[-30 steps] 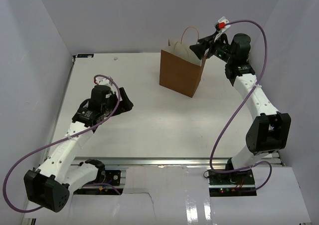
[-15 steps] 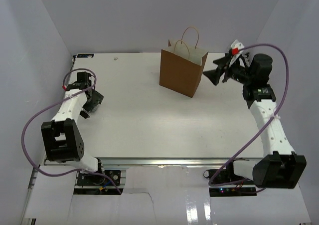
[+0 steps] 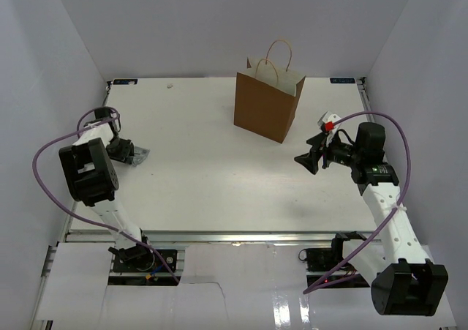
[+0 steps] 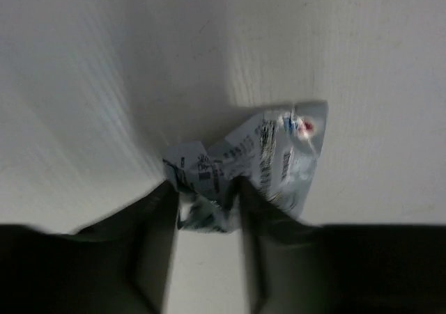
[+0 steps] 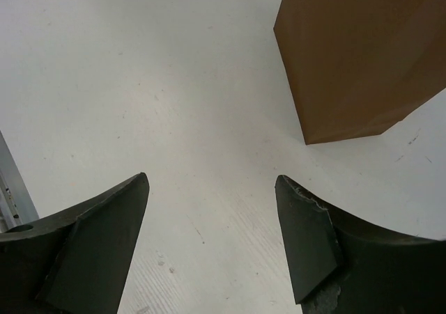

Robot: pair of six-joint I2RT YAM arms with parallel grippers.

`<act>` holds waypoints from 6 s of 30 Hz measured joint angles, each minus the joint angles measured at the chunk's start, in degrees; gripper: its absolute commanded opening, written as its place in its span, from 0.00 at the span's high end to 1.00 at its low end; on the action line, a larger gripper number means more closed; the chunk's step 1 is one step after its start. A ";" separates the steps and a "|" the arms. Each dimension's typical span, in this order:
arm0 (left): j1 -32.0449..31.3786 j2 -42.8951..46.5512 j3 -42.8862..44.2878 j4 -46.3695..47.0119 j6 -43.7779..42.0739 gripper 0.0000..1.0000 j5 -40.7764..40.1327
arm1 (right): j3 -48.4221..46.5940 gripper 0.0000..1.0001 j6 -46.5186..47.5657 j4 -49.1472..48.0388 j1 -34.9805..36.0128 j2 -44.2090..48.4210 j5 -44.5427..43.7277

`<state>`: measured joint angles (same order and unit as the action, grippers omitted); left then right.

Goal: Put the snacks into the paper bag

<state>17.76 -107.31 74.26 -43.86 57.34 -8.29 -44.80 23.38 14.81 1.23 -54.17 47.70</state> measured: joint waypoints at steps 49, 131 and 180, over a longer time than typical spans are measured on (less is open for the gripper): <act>-42.42 20.28 -27.23 41.27 -12.28 0.94 50.75 | -5.99 0.91 -52.94 -24.00 34.10 -30.82 -19.80; -42.36 64.59 -36.44 24.15 -18.88 0.12 28.13 | -11.54 0.53 -3.19 -4.61 20.52 -42.58 -34.75; -42.36 61.51 -36.28 24.55 -20.63 0.12 28.04 | -46.82 0.64 -16.22 -18.71 13.31 -40.70 -39.54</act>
<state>-24.60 -45.80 37.98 -19.31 36.71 19.75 -91.61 7.16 -3.90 14.55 -94.87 8.16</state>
